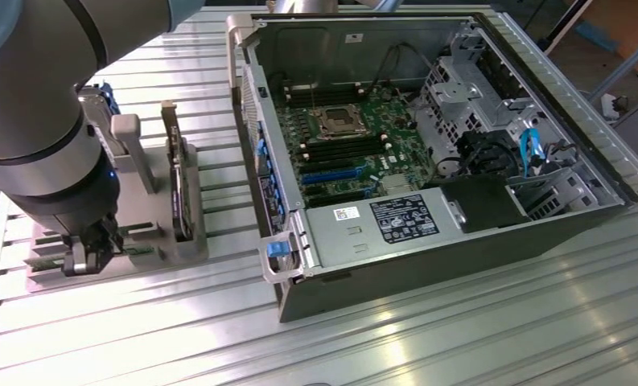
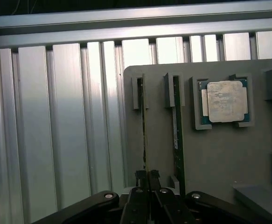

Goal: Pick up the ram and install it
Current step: 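Pick up the ram and move it above insertion slot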

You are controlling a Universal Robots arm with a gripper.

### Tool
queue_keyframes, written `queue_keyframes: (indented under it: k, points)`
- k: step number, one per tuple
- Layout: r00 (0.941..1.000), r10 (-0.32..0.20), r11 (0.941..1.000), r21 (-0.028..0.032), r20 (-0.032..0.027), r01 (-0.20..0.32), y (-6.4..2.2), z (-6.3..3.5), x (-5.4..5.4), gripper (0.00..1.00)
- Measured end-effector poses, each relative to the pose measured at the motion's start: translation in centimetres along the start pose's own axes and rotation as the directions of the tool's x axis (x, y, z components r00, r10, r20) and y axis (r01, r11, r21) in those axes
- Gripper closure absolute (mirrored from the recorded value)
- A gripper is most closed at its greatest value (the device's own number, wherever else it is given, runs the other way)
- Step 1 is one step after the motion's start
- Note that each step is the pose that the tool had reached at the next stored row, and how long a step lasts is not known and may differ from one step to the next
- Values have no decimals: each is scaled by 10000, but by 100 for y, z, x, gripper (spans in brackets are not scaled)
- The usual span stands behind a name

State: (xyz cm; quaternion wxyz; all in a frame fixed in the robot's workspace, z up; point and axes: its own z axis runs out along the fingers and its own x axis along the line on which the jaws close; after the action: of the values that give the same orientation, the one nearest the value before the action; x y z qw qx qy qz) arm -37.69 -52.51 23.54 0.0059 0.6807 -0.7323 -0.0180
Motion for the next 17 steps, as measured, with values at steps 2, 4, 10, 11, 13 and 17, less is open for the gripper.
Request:
queue_keyframes:
  k: [2, 4, 10, 11, 13, 17]
  points:
    - [10000, 0, 10000, 1, 0, 0, 1, -19, 0, 88]
    - [10000, 0, 10000, 2, 2, 0, 1, -34, -1, 88]
    - [10000, 0, 10000, 1, 1, 0, 3, -102, -2, 88]
    - [10000, 0, 10000, 0, 1, 0, 4, -113, -2, 88]
    - [10000, 0, 10000, 0, 1, 0, 5, -137, -2, 88]
    - [10000, 0, 10000, 1, 1, 0, 7, -218, -4, 88]
